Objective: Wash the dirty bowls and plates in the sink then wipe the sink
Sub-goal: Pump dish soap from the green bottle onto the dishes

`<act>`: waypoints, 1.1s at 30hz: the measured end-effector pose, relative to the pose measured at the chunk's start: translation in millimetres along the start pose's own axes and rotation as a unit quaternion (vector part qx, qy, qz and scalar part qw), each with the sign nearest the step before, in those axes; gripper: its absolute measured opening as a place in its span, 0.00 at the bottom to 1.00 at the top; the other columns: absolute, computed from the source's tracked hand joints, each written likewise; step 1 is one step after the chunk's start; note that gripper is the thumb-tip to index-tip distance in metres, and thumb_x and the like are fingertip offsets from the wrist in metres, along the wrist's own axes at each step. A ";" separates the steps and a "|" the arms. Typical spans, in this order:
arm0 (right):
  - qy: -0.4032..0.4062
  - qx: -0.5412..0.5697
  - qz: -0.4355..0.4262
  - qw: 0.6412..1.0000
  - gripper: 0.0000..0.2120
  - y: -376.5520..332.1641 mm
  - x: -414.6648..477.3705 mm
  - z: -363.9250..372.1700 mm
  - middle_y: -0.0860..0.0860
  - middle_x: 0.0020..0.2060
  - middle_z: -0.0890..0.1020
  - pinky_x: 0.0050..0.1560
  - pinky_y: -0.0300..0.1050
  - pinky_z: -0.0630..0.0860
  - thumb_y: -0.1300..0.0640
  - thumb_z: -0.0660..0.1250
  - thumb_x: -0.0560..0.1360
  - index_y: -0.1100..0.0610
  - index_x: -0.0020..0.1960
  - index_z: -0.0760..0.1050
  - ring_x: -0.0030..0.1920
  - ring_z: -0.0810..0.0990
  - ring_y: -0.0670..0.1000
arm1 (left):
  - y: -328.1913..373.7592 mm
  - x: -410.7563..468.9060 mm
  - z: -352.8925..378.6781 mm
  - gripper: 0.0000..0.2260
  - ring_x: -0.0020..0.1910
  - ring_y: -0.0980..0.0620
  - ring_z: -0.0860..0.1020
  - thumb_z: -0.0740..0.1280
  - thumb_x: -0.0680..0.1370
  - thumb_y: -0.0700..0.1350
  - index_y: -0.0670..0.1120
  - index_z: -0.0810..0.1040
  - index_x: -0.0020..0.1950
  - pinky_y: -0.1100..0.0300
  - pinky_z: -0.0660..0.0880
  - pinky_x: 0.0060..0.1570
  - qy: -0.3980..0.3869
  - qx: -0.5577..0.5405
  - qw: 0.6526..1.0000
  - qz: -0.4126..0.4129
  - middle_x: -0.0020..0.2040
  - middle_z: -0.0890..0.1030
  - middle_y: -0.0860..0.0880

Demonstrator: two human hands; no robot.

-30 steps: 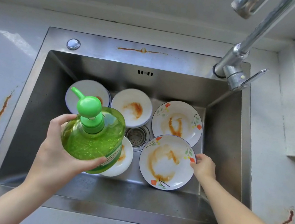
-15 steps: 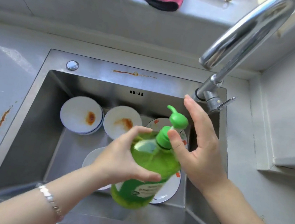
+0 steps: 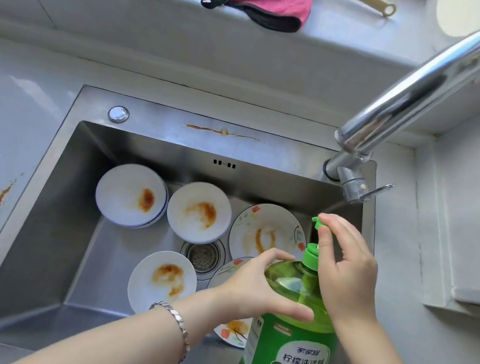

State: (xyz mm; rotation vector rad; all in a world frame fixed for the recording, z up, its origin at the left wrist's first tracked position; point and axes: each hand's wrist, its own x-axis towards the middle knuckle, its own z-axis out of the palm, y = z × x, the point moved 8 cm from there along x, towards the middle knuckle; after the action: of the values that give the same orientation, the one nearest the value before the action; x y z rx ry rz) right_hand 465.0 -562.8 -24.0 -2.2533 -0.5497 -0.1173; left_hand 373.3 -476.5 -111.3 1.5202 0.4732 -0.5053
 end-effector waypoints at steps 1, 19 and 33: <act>0.007 -0.004 0.002 1.000 0.17 0.5 -0.1 0.0 0.47 0.49 0.79 0.58 0.22 0.64 0.53 0.57 0.76 0.63 0.53 0.80 0.53 0.75 0.42 | -1.4 1.8 -0.4 0.31 0.50 0.69 0.73 0.80 0.62 0.47 0.57 0.72 0.60 0.80 0.68 0.41 -0.005 0.000 1.000 -0.003 0.55 0.76 0.61; 0.023 -0.042 0.002 0.999 0.09 -1.6 3.0 1.2 0.54 0.46 0.83 0.53 0.17 0.63 0.64 0.64 0.73 0.63 0.49 0.81 0.51 0.75 0.45 | -8.8 7.9 0.7 0.30 0.51 0.61 0.78 0.80 0.63 0.45 0.56 0.72 0.61 0.68 0.74 0.49 -0.019 -0.023 0.999 -0.028 0.53 0.79 0.56; -0.032 0.029 0.063 0.997 0.07 3.5 8.6 1.2 0.49 0.48 0.81 0.53 0.25 0.69 0.59 0.65 0.75 0.56 0.49 0.81 0.48 0.76 0.39 | -3.0 3.7 -3.5 0.33 0.55 0.61 0.76 0.81 0.59 0.50 0.57 0.72 0.61 0.63 0.73 0.57 0.010 0.002 1.000 -0.010 0.57 0.78 0.57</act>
State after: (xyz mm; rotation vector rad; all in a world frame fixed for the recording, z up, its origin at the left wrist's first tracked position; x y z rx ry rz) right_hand 474.0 -561.0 -24.9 -2.2343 -0.4364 0.0342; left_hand 374.6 -473.0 -115.9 1.5262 0.5036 -0.5062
